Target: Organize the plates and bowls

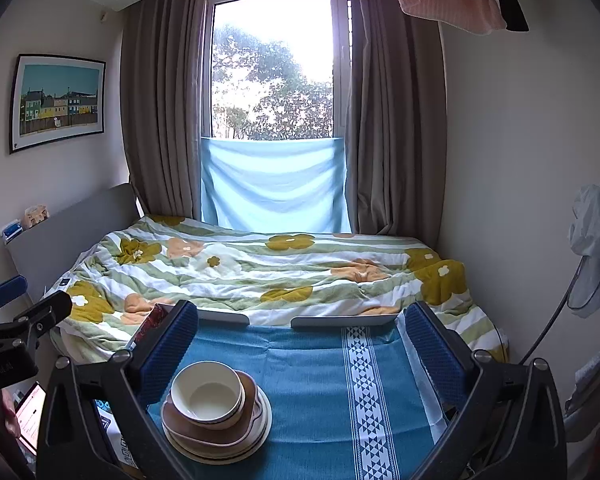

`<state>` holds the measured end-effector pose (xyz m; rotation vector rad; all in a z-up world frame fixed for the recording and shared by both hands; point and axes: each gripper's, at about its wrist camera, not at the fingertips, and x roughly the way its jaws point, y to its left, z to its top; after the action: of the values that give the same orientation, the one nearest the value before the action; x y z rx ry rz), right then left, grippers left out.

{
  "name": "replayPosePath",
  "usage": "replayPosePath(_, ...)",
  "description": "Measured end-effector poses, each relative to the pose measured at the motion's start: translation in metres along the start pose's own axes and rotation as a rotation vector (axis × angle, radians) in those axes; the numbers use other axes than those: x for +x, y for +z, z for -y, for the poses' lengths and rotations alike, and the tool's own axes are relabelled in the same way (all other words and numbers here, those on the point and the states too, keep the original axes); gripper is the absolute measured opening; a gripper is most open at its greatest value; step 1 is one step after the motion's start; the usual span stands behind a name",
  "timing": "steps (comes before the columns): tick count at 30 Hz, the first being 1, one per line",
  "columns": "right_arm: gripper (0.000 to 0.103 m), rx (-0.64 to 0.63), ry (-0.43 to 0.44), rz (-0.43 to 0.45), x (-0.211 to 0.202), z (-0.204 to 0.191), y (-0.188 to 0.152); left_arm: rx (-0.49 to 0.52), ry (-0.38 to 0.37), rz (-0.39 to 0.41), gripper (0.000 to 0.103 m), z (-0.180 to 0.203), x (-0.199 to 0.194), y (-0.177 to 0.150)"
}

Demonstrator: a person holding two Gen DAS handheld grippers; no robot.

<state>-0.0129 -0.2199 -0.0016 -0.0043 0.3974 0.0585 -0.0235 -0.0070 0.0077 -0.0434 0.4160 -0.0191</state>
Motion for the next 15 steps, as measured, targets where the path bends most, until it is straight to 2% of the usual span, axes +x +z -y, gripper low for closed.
replayPosePath(7, 0.103, 0.000, 0.000, 0.002, 0.000, 0.000, 0.000, 0.001, 0.014, 0.038, 0.103, -0.001, -0.010, 0.001)
replayPosePath(11, 0.103, 0.000, 0.001, 0.004, -0.001, 0.000, 0.000, -0.006, 0.072, 0.086, 0.103, -0.004, -0.020, 0.003)
replayPosePath(15, 0.103, 0.000, -0.001, 0.005, -0.001, 0.000, 0.000, -0.001, 0.089, 0.112, 0.103, -0.005, -0.025, 0.004)
